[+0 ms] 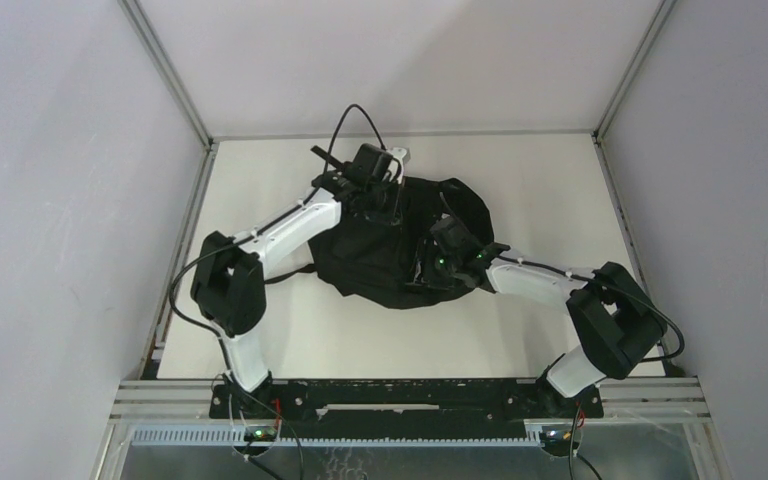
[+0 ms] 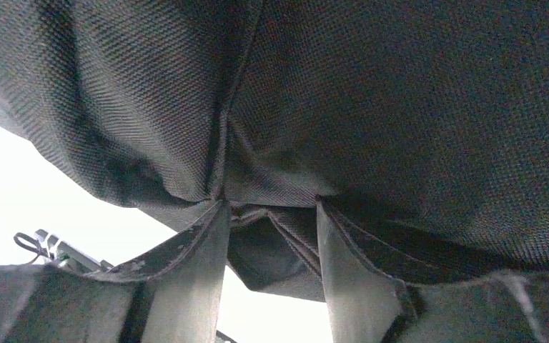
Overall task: Pack the student bag
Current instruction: Zip the student bag at the center of the board.
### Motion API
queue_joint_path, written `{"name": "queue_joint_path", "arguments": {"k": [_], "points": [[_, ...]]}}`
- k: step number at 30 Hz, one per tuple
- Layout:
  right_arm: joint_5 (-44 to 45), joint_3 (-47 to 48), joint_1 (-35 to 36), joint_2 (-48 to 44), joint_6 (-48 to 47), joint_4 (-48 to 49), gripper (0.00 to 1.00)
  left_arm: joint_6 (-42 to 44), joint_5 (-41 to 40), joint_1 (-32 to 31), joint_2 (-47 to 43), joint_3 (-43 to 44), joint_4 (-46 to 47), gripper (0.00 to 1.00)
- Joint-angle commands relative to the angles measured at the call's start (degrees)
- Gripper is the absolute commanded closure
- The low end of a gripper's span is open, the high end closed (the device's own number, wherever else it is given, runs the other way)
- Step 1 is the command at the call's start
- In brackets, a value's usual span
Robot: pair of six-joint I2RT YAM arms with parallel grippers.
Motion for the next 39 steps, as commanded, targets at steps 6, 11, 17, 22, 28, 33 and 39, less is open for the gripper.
{"name": "queue_joint_path", "arguments": {"k": [6,11,17,22,28,33,39], "points": [[0.3,-4.1,1.9,1.0,2.1,-3.0,0.44,-0.3,-2.1,1.6,4.7,12.4,5.2,1.00],[0.6,-4.5,2.5,0.6,2.3,-3.5,0.45,-0.8,-2.9,2.5,10.3,19.2,6.3,1.00],[1.5,-4.5,3.2,1.0,2.4,-5.0,0.45,-2.0,-4.4,4.0,19.0,29.1,6.4,1.00],[1.6,-5.1,3.6,2.8,3.0,-4.8,0.45,-3.2,-6.1,5.7,24.1,35.2,6.6,1.00],[0.9,-6.2,3.8,5.8,3.8,-3.4,0.45,-4.4,-8.4,6.9,28.1,39.1,8.9,1.00],[1.0,-6.2,4.1,6.7,3.6,-3.6,0.45,-5.7,-7.5,6.9,31.1,42.2,11.0,1.00],[0.3,-6.1,4.1,0.6,3.6,-5.5,0.45,-5.2,-3.9,6.8,28.2,43.0,10.5,0.99]]}}
